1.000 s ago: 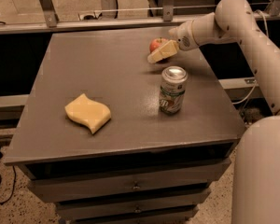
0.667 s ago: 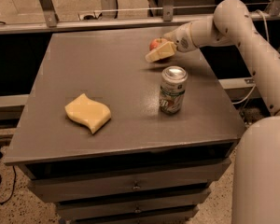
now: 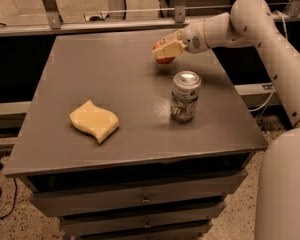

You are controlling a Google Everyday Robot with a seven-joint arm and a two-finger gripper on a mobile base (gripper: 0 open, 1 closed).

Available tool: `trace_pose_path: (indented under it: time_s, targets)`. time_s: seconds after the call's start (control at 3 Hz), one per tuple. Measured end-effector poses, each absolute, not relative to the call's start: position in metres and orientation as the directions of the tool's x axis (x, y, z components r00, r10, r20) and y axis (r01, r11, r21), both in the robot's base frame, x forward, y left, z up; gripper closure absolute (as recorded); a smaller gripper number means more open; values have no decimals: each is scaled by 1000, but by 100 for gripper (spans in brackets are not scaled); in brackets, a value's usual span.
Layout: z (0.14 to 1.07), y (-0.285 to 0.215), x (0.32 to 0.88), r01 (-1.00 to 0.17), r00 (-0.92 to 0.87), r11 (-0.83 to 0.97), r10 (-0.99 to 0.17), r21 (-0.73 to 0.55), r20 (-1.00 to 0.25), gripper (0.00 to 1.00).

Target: Pick apple

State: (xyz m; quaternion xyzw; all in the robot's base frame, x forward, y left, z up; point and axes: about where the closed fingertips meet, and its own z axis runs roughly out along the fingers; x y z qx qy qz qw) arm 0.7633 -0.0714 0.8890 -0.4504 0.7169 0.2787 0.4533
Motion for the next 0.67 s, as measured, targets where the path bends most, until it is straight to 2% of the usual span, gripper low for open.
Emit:
trace_pose_path:
  time_s: [0.33, 0.67]
  targets:
    - [917, -58, 734, -930, -146, 368, -346, 9, -927, 86]
    - [922, -51, 729, -937, -140, 349, -332, 17, -933, 100]
